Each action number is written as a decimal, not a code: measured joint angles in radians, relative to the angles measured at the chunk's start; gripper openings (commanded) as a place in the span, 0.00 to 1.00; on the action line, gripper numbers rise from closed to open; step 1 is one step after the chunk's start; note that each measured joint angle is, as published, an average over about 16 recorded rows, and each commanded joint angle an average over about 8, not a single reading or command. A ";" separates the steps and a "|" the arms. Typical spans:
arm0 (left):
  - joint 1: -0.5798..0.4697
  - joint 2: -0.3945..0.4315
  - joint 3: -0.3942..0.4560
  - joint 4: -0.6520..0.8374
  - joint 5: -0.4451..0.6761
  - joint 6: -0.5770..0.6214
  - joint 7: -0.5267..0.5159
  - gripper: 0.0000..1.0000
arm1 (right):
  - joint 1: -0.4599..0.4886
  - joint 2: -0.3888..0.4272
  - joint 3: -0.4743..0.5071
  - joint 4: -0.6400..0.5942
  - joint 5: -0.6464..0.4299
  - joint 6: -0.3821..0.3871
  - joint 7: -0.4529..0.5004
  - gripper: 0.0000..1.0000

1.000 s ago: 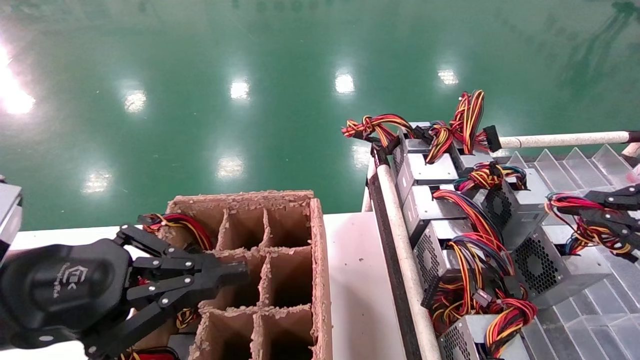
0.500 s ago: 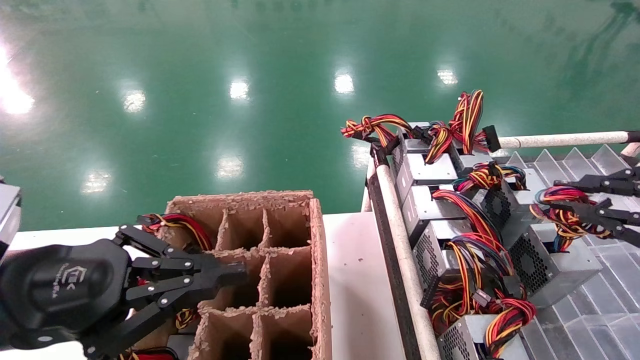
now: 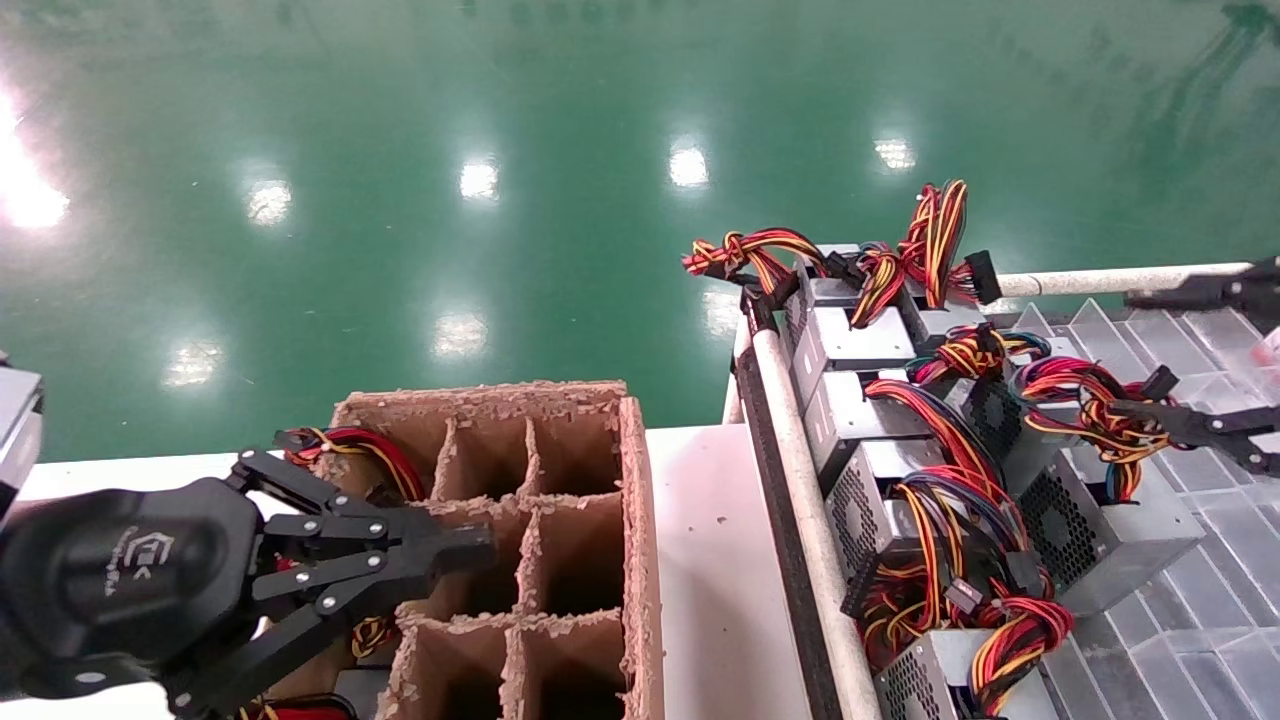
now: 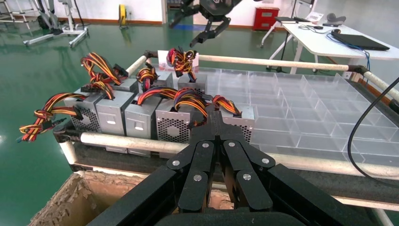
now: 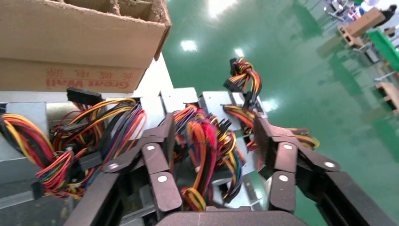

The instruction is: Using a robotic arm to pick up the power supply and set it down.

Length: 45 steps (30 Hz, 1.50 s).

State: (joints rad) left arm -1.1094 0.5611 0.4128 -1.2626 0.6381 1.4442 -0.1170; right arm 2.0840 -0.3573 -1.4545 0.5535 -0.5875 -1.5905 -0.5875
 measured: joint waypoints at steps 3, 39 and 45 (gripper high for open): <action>0.000 0.000 0.000 0.000 0.000 0.000 0.000 0.00 | 0.000 -0.009 0.013 0.011 -0.005 0.001 0.010 1.00; 0.000 0.000 0.000 0.000 0.000 0.000 0.000 1.00 | -0.563 -0.150 0.667 0.417 -0.083 0.054 0.440 1.00; 0.000 0.000 0.000 0.000 0.000 0.000 0.000 1.00 | -0.663 -0.173 0.780 0.487 -0.097 0.063 0.515 1.00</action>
State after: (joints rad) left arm -1.1094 0.5610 0.4130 -1.2626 0.6380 1.4441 -0.1169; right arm 1.4210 -0.5305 -0.6742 1.0407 -0.6843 -1.5273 -0.0725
